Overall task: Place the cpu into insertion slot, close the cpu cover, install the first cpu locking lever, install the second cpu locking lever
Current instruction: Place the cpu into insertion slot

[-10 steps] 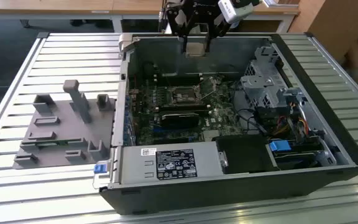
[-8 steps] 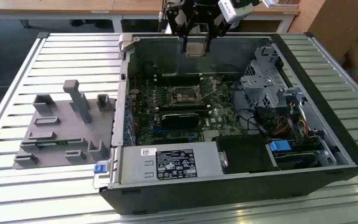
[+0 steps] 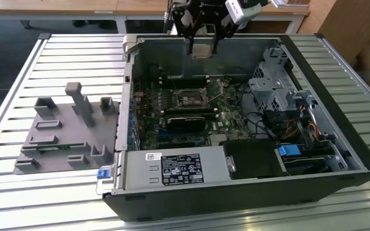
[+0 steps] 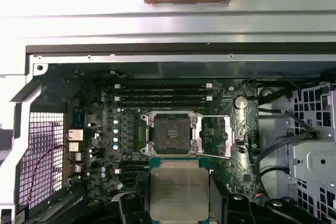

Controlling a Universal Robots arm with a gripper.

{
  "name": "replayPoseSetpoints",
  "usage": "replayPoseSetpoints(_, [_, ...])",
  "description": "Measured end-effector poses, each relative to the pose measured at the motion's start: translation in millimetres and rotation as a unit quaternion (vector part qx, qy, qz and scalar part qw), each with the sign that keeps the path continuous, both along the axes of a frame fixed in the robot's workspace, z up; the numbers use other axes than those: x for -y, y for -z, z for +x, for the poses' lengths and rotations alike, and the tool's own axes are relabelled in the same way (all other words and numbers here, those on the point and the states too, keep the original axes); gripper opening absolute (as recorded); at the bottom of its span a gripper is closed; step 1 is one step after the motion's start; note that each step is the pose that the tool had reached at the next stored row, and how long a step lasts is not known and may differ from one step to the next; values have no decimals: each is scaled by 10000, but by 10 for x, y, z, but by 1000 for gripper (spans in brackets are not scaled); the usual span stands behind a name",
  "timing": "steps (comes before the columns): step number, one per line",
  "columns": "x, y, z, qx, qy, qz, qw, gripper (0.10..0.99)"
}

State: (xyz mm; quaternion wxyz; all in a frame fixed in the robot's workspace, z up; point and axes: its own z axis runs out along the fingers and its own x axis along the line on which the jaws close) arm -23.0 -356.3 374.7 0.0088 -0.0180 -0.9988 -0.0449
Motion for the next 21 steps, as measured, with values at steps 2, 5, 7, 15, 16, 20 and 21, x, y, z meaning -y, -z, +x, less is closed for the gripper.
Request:
replayPoseSetpoints(2, [0,0,0,0,78,0,10000,541])
replayPoseSetpoints(5, [0,1,0,0,243,-1,9997,541])
replayPoseSetpoints(7, [0,2,0,0,380,-1,9993,541])
replayPoseSetpoints(15, [0,4,-1,0,921,-1,9957,541])
replayPoseSetpoints(16, [0,4,0,0,987,-1,9951,541])
replayPoseSetpoints(20, [0,5,0,0,1228,-1,9924,541])
replayPoseSetpoints(21, [0,5,-1,0,1286,-2,9917,541])
